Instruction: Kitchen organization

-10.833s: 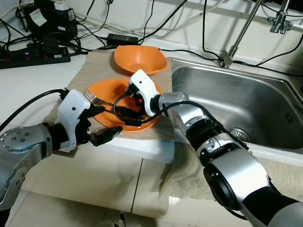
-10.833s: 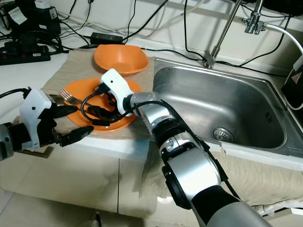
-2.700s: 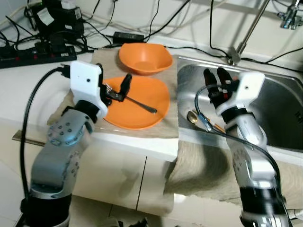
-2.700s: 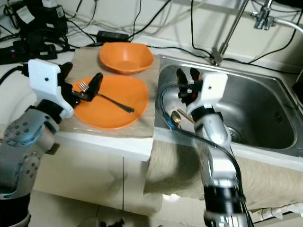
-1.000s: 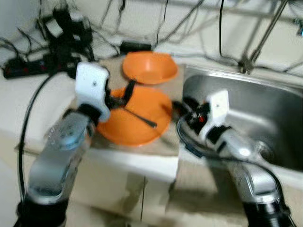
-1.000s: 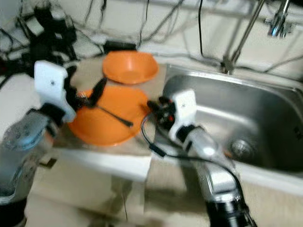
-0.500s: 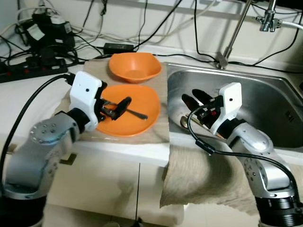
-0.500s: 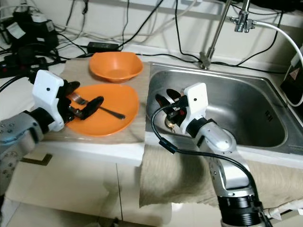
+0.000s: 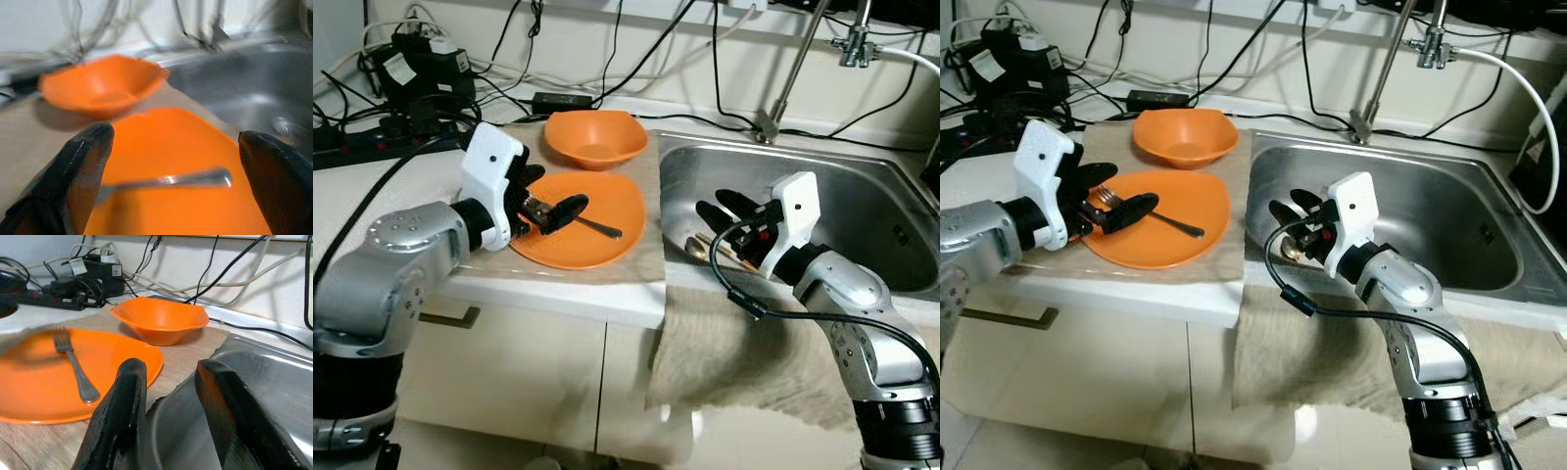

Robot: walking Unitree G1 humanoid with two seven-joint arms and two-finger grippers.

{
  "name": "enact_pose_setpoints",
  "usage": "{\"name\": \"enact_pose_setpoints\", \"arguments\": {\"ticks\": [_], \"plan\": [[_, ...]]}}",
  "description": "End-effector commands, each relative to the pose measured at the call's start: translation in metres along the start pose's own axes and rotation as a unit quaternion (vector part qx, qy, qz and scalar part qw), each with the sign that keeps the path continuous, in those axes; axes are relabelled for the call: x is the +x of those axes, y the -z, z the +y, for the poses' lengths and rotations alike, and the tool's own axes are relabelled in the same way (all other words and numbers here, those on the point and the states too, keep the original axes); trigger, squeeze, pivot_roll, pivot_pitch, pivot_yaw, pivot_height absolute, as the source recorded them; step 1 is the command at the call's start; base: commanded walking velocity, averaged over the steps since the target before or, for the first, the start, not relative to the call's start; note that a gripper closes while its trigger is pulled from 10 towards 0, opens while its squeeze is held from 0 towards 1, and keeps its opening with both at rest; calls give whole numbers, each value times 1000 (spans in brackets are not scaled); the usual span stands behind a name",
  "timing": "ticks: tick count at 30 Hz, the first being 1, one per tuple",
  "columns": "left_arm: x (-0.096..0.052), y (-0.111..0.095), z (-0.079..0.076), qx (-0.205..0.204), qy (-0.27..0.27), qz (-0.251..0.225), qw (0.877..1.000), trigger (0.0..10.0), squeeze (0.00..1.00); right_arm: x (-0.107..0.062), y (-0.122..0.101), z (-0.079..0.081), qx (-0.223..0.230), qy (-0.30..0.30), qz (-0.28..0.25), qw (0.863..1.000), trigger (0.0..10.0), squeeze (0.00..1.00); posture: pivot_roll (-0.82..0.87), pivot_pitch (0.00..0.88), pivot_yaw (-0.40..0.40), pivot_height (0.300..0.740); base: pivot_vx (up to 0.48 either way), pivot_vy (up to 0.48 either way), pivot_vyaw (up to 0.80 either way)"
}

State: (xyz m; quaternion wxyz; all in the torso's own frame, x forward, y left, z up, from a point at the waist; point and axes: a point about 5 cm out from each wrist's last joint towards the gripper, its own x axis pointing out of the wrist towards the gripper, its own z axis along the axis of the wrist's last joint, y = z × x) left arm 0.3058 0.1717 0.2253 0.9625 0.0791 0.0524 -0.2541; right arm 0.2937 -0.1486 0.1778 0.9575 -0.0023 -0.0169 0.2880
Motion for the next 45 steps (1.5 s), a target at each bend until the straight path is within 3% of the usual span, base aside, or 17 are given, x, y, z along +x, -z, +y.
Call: {"name": "enact_pose_setpoints", "arguments": {"ticks": [1,3,4,5,9,13,19,29,31,35,39,45], "plan": [[2,-14,1,9,-21,-38,999,10000,0,0,-4,-5,5,16,-7,1000,10000,0,-14,0,-47,740,0,0,0],[2,-19,-6,-5,-39,-79,996,10000,0,-1,-5,-5,8,31,-18,999,10000,0,-17,0,-43,740,0,0,0],[1,-17,-12,-31,-62,-102,992,10000,0,-2,-7,-7,24,67,-37,997,10000,0,-19,0,-39,740,0,0,0],[1,-15,-15,-38,-66,-103,992,10000,0,-2,-8,-8,34,81,-42,995,10000,0,-19,0,-39,740,0,0,0],[-4,-1,-29,-19,-84,-103,991,10000,0,-6,-9,-11,42,143,-58,987,10000,0,-32,9,-36,740,0,0,0],[-23,15,-43,-21,-163,-137,977,10000,0,-20,-17,-2,24,195,-100,975,10000,0,-61,46,-35,740,0,0,0],[-34,16,-47,-23,-176,-144,973,10000,0,-28,-20,10,27,187,-108,976,10000,0,-74,90,-41,740,0,0,0],[-36,13,-52,-12,-186,-164,969,10000,0,-30,-18,8,25,183,-95,978,10000,0,-79,84,-43,740,0,0,0],[-41,21,-50,3,-198,-149,969,10000,0,-35,-12,11,27,181,-84,979,10000,0,-76,78,-43,740,0,0,0],[-50,30,-40,-14,-235,-148,961,10000,0,-38,-6,14,25,172,-75,982,10000,0,-73,62,-42,740,0,0,0],[-52,26,-36,-29,-252,-167,953,10000,0,-36,-6,11,27,172,-76,982,10000,0,-62,49,-45,740,0,0,0],[-51,20,-39,-4,-241,-181,953,10000,0,-31,-7,15,33,162,-81,983,10000,0,-56,49,-47,740,0,0,0]]}}
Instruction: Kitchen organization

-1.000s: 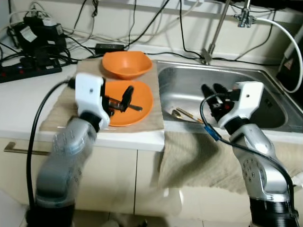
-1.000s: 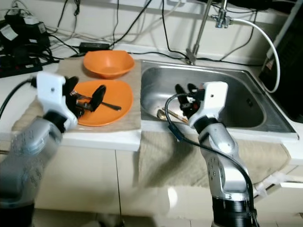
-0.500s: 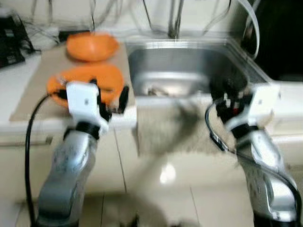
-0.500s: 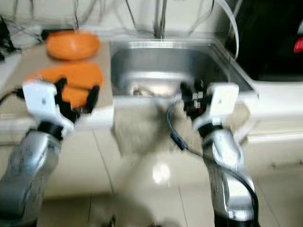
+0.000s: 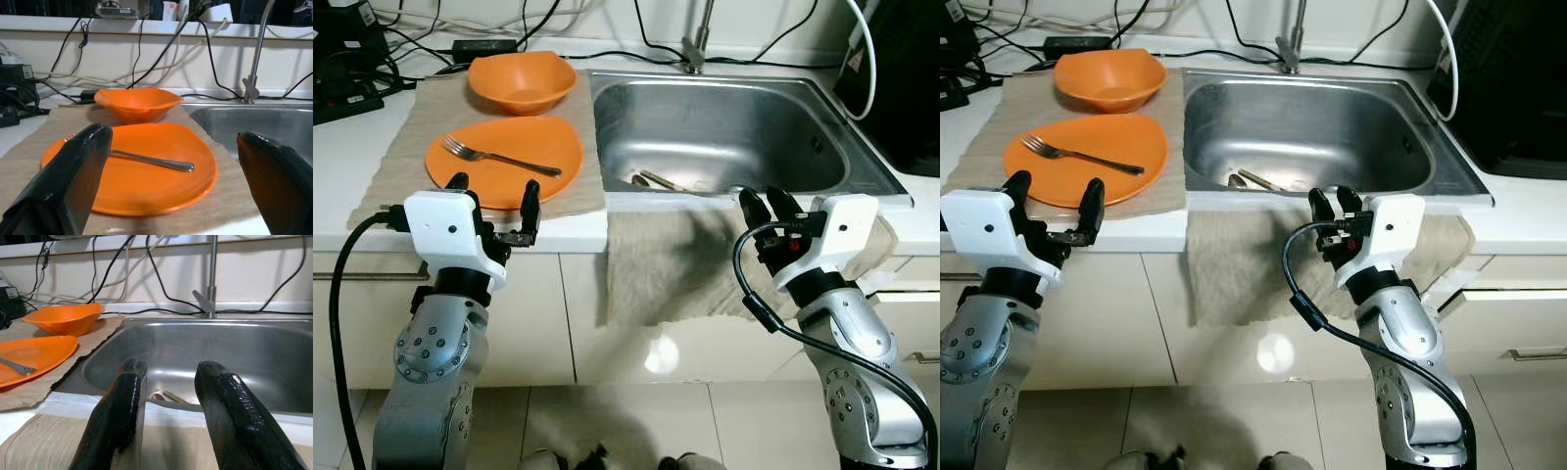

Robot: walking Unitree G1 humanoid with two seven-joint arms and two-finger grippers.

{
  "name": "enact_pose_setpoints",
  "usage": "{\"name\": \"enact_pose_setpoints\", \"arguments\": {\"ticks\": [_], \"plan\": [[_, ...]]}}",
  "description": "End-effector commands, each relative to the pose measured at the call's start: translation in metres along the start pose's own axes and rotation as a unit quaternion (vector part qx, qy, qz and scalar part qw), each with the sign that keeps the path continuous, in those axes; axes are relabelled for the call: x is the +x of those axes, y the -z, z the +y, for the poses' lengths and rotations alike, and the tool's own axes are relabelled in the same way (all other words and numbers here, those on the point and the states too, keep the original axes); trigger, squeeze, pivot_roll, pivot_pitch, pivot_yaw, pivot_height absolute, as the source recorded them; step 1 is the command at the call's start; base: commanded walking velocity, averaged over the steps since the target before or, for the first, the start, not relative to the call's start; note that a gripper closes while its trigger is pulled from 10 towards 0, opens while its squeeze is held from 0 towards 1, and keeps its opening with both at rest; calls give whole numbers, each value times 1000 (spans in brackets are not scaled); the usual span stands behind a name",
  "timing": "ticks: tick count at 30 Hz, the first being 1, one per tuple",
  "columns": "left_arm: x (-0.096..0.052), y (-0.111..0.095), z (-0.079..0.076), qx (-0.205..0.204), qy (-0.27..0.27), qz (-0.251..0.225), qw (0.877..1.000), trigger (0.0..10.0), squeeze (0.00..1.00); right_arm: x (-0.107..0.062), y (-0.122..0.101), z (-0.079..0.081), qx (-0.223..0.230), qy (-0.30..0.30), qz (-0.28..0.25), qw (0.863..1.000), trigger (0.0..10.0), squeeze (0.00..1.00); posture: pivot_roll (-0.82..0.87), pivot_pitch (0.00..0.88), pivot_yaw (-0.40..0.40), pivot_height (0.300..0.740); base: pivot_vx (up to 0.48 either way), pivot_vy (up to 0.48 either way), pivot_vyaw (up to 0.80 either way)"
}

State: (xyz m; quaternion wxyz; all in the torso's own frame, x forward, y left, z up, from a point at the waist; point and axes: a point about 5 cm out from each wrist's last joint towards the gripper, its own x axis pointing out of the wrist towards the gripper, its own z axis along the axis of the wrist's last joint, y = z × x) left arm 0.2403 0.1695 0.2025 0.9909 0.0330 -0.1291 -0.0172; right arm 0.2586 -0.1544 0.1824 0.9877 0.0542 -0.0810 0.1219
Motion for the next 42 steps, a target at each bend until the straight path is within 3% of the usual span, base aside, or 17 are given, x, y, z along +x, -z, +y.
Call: {"name": "enact_pose_setpoints", "arguments": {"ticks": [1,6,17,20,42], "plan": [[2,-5,-4,9,10,-16,1000,10000,0,1,0,2,2,-10,-2,1000,10000,0,-55,48,-47,740,0,0,0],[4,-9,-7,3,27,-28,999,10000,0,3,0,3,-4,-13,0,1000,10000,0,-54,45,-48,740,0,0,0],[12,-20,-10,15,49,-50,997,10000,0,11,-12,5,-13,-12,-27,999,10000,0,-53,43,-47,740,343,0,800],[12,-21,-13,20,63,-53,996,10000,0,10,-10,2,19,7,-29,999,10000,0,-53,45,-43,740,351,0,0],[18,-18,-18,-4,82,-45,996,10000,0,6,-16,-2,17,22,-46,999,10000,0,-71,50,-18,740,359,0,0]]}}
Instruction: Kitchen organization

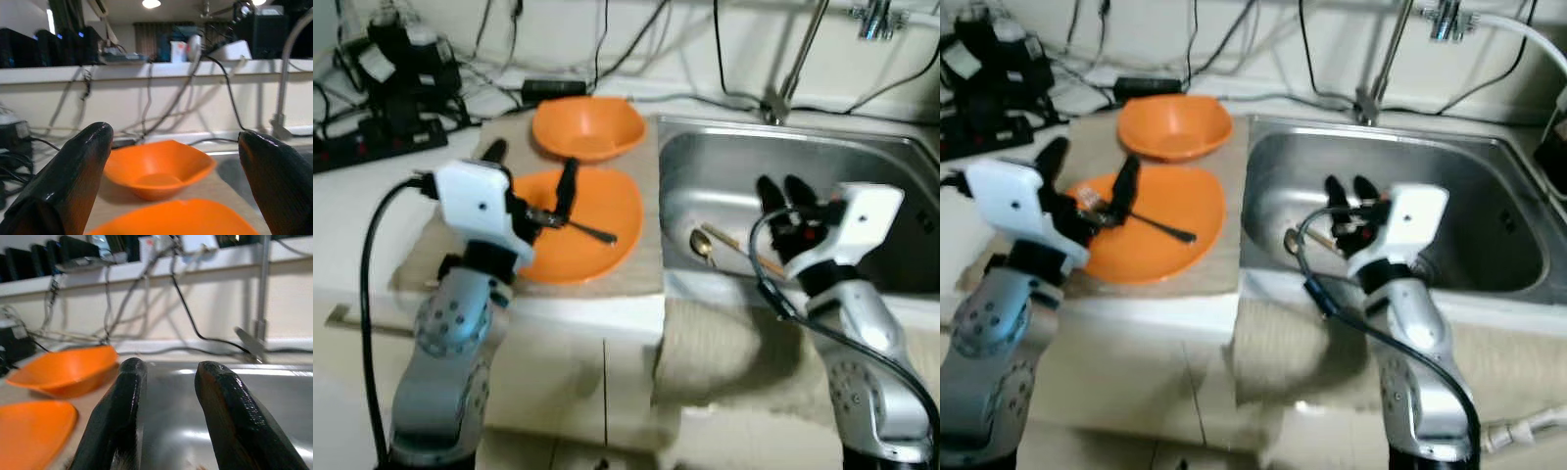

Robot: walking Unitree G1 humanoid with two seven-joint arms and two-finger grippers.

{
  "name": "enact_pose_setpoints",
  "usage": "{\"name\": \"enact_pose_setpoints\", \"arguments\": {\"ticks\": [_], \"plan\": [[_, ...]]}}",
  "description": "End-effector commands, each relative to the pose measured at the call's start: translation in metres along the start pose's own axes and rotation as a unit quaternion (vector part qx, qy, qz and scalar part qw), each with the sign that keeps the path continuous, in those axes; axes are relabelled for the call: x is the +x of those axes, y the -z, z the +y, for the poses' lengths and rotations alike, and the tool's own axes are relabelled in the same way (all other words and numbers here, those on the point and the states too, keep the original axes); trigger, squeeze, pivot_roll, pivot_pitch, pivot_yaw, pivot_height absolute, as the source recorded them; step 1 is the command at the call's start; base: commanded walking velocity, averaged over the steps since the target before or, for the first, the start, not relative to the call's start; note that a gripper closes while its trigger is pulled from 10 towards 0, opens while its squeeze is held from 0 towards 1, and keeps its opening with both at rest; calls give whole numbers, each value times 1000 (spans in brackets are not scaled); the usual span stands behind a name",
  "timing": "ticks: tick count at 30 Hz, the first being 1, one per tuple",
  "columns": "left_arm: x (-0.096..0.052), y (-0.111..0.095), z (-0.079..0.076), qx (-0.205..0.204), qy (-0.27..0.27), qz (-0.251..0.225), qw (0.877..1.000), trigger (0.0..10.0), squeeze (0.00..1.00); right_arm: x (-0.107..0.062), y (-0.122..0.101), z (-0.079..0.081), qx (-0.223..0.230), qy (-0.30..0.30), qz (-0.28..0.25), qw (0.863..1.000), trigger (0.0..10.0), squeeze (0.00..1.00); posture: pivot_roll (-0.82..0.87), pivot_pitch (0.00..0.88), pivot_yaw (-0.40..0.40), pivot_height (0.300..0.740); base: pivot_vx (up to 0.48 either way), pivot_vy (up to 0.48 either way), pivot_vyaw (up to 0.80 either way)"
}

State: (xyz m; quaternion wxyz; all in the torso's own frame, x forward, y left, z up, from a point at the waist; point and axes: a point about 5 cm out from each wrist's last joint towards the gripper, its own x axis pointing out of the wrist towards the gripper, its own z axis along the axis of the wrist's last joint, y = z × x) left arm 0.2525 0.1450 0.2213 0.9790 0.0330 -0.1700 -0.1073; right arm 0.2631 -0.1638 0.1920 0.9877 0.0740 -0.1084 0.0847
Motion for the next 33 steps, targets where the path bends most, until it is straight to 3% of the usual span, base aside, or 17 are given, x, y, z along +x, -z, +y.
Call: {"name": "enact_pose_setpoints", "arguments": {"ticks": [1,11,18,24,30,33], "plan": [[0,-1,5,6,-6,0,1000,10000,0,2,-6,8,4,-16,-15,1000,10000,0,-72,50,-19,740,364,0,0],[-1,7,2,-7,-14,20,1000,10000,0,5,-5,5,-5,-27,-4,1000,10000,0,-87,38,-46,740,68,0,0],[7,13,9,15,6,68,998,10000,0,18,-2,2,-28,-30,26,999,10000,0,-75,20,-47,740,0,0,0],[11,11,6,2,42,74,996,10000,0,27,-3,-4,-43,-55,39,997,10000,0,-64,7,-49,740,0,0,0],[10,17,4,20,80,106,991,10000,0,32,-2,-2,-39,-87,46,994,10000,0,-54,0,-56,740,0,0,0],[8,24,11,51,96,145,983,10000,0,40,5,17,-63,-187,76,977,10000,0,-61,0,-47,740,0,0,0]]}}
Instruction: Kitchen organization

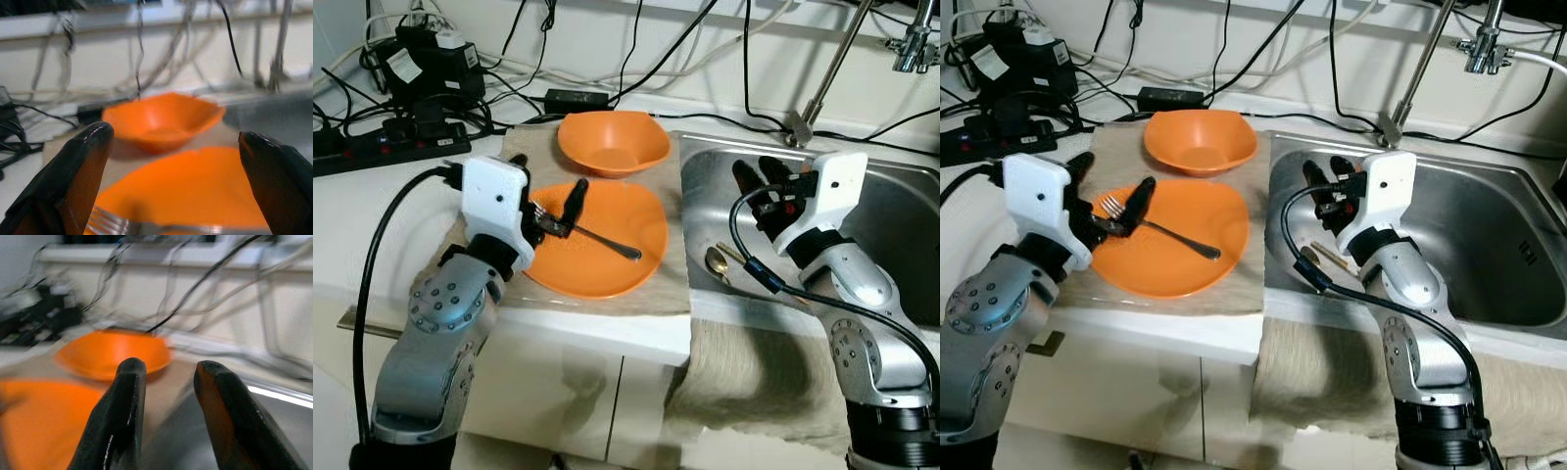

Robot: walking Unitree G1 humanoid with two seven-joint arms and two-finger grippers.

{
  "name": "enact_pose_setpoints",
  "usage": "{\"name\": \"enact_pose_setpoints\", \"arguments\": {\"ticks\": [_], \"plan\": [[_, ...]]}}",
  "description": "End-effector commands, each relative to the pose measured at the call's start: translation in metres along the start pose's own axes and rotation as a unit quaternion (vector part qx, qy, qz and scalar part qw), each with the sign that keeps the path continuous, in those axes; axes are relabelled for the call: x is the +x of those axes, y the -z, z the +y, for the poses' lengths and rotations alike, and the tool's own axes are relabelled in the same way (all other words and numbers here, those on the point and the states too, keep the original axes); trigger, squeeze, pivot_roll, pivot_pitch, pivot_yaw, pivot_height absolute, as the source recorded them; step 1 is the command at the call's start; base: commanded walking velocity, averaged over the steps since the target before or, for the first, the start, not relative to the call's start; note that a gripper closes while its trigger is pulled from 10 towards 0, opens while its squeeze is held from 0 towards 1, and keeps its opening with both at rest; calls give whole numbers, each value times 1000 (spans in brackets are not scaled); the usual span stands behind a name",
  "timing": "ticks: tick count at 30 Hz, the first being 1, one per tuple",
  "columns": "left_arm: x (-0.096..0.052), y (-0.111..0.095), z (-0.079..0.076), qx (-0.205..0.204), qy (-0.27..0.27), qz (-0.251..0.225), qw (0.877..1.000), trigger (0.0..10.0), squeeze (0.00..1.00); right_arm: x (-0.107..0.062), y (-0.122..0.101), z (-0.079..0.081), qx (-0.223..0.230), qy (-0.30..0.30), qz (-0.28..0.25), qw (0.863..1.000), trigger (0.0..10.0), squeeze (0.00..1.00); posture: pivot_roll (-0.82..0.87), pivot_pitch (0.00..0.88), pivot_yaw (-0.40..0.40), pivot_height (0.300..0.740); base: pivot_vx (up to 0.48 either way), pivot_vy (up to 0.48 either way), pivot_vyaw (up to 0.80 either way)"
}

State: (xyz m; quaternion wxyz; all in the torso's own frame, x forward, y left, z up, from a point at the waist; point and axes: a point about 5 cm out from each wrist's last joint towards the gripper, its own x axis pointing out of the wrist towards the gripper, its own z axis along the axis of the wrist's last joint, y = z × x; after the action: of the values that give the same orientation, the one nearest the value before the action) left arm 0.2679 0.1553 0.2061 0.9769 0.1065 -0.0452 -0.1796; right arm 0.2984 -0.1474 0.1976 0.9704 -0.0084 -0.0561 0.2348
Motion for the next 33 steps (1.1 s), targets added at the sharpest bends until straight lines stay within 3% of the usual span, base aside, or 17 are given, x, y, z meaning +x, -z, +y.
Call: {"name": "enact_pose_setpoints", "arguments": {"ticks": [1,2,3,4,6,12,14,17,21,22,24,33], "plan": [[1,7,2,12,13,32,999,10000,0,9,0,11,-25,-64,20,997,10000,0,-61,0,-46,740,0,0,0],[0,10,5,22,19,47,998,10000,0,14,1,15,-52,-98,33,993,10000,0,-60,0,-46,740,0,0,0],[0,10,5,22,19,47,998,10000,0,14,1,15,-52,-98,33,993,10000,0,-60,0,-46,740,0,0,0],[-3,15,12,28,28,77,996,10000,0,23,-1,19,-101,-157,50,981,10000,0,-54,0,-49,740,0,0,0],[-5,17,17,27,36,96,994,10000,0,32,-4,19,-127,-188,54,973,10000,0,-54,0,-50,740,0,0,0],[-6,17,26,58,57,135,988,10000,0,60,-12,19,-191,-215,57,956,10000,0,-45,0,-54,740,0,0,0],[-3,17,29,70,62,148,985,10000,0,71,-13,22,-231,-228,62,944,10000,0,-40,0,-57,740,0,0,0],[5,15,30,79,58,149,984,10000,0,79,-8,29,-254,-253,72,931,10000,0,-33,0,-63,740,0,0,0],[17,10,31,99,58,141,983,10000,0,81,3,37,-281,-292,91,910,10000,0,-26,0,-67,740,0,0,0],[17,10,31,99,58,141,983,10000,0,81,3,37,-281,-292,91,910,10000,0,-26,0,-67,740,0,0,0],[29,9,31,125,62,144,980,10000,0,79,9,41,-284,-323,101,897,10000,0,-24,0,-64,740,0,0,0],[41,15,30,165,83,165,969,10000,0,78,7,37,-316,-348,109,876,10000,0,-33,0,-46,740,0,0,0]]}}
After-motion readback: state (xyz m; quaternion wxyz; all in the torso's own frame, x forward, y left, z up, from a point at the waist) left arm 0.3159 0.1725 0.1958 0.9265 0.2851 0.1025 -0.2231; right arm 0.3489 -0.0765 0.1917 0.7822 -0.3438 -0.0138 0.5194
